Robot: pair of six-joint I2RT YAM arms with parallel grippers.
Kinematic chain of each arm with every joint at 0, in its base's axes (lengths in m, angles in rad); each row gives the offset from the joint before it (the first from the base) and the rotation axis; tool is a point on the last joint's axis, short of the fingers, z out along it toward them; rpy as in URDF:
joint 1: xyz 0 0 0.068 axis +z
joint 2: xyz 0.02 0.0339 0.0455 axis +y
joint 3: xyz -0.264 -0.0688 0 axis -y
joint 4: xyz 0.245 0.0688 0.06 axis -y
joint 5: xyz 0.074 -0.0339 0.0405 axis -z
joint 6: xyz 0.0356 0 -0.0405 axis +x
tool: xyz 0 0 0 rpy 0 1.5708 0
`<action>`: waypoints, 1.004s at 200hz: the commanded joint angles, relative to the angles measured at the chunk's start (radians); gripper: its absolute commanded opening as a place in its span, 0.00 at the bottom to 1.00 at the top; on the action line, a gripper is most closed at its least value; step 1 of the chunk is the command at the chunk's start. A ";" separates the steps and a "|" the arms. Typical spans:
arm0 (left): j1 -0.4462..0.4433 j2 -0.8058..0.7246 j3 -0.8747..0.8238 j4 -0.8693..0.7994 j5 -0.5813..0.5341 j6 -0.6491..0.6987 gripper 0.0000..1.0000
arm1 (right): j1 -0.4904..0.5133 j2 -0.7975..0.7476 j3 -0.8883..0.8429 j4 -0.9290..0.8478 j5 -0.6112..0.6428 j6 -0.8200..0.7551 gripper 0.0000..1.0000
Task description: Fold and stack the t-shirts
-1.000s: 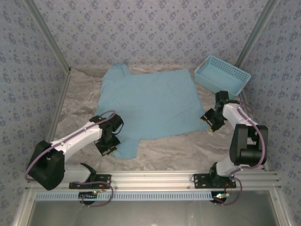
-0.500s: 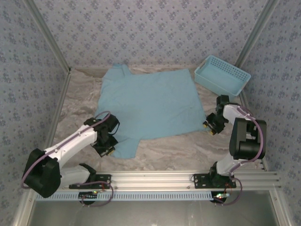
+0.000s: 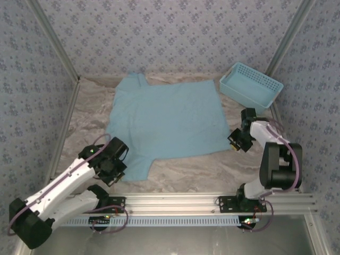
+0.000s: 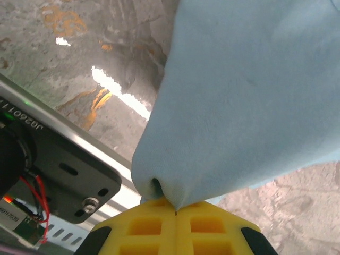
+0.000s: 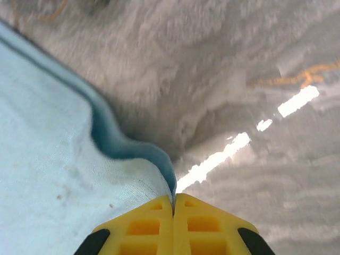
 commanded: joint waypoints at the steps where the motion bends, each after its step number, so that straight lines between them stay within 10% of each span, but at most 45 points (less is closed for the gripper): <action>1: -0.067 0.033 0.094 -0.076 -0.089 -0.052 0.00 | 0.045 -0.091 -0.051 -0.128 0.041 0.036 0.00; 114: 0.372 0.527 0.518 0.194 -0.020 0.474 0.00 | 0.046 0.103 0.233 -0.112 -0.059 0.017 0.00; 201: 0.494 0.815 0.848 0.182 -0.034 0.674 0.00 | 0.041 0.313 0.488 -0.129 -0.028 0.031 0.00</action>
